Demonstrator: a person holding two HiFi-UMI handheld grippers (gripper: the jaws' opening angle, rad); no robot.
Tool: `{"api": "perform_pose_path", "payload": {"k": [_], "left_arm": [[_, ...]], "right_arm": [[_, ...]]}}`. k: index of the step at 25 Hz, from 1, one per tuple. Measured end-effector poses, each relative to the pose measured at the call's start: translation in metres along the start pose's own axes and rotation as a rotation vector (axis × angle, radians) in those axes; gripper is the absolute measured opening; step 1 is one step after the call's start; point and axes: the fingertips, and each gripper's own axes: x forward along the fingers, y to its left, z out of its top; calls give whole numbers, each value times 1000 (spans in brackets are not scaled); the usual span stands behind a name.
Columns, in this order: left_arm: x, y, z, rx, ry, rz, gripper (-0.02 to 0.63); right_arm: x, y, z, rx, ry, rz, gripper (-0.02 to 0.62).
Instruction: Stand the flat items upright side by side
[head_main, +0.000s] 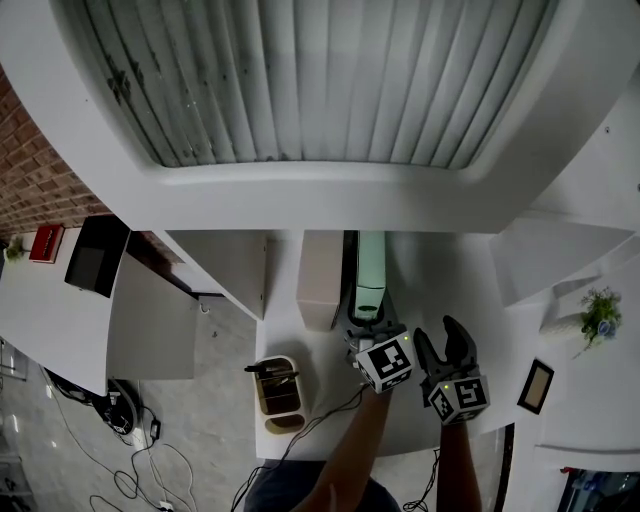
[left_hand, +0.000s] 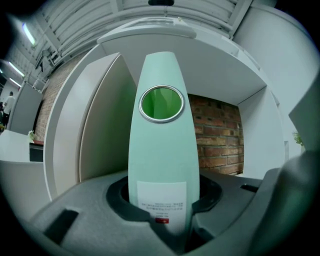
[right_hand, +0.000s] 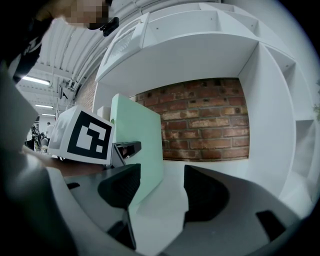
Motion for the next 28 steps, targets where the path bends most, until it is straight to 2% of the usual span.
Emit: {"api": "perform_pose_path", "payload": {"k": [13,18,21,28], "left_arm": [[-2,-1,-14,-12,29,-20,170],[-2,-2,-10,-27,21,-39,194],[-4,-4,-11,-34,24,-52,230],[-12,-9,-13,-22,31,-82,236]], "right_arm": [[-3,1,-5,14,9,-7,268],[-5,1,-6,17,9,-12,268],[-9,2,-7,18,7,-15,268],[-17,3,-7,23,1,-28,268]]}}
